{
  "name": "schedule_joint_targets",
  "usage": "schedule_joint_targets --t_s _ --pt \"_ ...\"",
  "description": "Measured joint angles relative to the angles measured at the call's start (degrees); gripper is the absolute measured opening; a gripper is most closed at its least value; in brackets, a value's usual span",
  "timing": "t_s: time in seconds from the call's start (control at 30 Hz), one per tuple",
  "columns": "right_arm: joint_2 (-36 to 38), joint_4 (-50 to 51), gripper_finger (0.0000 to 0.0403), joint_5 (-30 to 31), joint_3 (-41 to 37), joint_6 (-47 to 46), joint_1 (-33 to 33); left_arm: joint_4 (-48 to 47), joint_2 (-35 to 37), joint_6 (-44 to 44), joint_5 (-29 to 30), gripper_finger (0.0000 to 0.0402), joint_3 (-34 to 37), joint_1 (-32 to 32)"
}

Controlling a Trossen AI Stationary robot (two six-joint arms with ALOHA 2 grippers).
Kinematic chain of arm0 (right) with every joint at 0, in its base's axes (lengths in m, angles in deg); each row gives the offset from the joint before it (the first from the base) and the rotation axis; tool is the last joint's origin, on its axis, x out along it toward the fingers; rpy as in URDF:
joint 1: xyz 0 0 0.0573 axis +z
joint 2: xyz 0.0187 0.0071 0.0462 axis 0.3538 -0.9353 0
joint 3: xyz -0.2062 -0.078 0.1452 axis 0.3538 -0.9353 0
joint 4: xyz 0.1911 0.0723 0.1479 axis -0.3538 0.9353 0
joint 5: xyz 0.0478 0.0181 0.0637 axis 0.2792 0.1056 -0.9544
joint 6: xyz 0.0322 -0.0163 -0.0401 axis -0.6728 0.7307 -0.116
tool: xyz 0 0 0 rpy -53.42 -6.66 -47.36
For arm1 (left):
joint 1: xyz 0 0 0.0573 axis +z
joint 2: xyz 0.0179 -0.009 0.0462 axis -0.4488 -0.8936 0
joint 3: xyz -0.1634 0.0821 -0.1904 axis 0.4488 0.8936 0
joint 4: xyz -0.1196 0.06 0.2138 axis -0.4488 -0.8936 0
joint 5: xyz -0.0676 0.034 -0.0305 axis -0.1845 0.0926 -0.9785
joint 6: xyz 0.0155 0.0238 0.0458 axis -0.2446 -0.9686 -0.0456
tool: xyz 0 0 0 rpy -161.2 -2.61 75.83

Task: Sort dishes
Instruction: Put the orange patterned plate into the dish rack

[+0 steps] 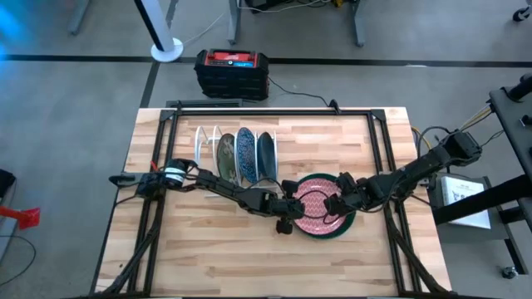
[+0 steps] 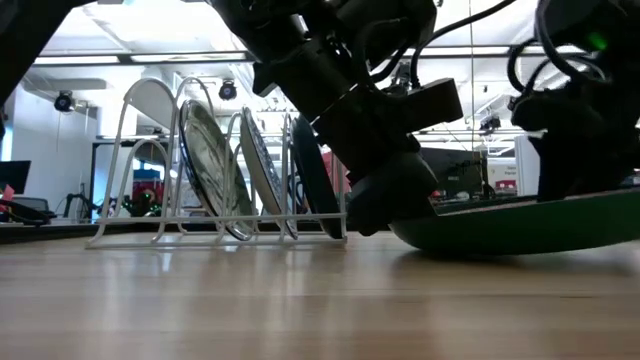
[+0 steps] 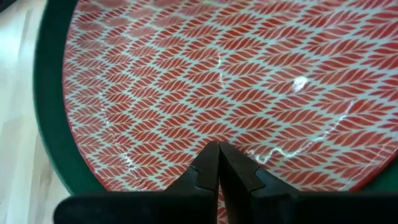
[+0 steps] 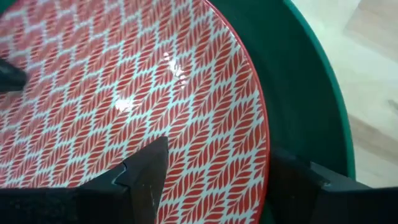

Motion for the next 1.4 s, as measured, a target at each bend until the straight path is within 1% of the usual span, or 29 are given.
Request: schedule_joint_targets --t_s 0.13,0.3,0.4,0.5,0.7,0.77,1.0,1.17,1.3,1.4 --pt "0.09 -5.21 0.0213 -0.5 -4.49 -3.62 1.19 0.61 -0.04 0.73 -0.1 0.0 -0.07 0.26" --pt "0.42 -17.34 0.0204 2.85 -10.41 -5.1 3.31 -0.17 -0.02 0.82 -0.16 0.0 0.15 0.42" --pt "0.48 -20.58 0.0196 6.16 -12.27 -7.61 4.96 -0.16 -0.02 0.78 0.06 0.0 0.17 0.44" --pt "0.46 -20.59 0.017 7.95 -12.74 -9.15 6.15 -0.03 -0.04 0.77 0.05 0.0 0.17 0.44" --pt "0.31 -20.81 0.0074 11.8 -13.26 -11.43 7.31 0.62 0.0 0.57 0.19 0.0 0.28 0.38" --pt "0.31 -21.09 0.0053 12.6 -13.54 -11.62 7.39 0.67 0.0 0.57 0.19 0.0 0.28 0.38" --pt "0.58 -18.19 0.0037 13.16 -13.06 -9.04 7.39 1.71 0.1 0.35 0.05 0.0 0.31 0.4" --pt "2.42 -13.19 0.0007 13.03 -10.99 -5.54 7.39 2.17 0.81 -0.3 -0.39 0.0 0.39 0.42" --pt "3.34 -8.72 0.0001 12.27 -8.72 -3.64 7.37 2.46 1.33 -0.27 -0.65 0.0 0.43 0.42" --pt "3.25 -7.66 0.0004 12.18 -7.79 -2.56 7.37 3.33 1.53 -0.08 -0.66 0.0 0.43 0.42"
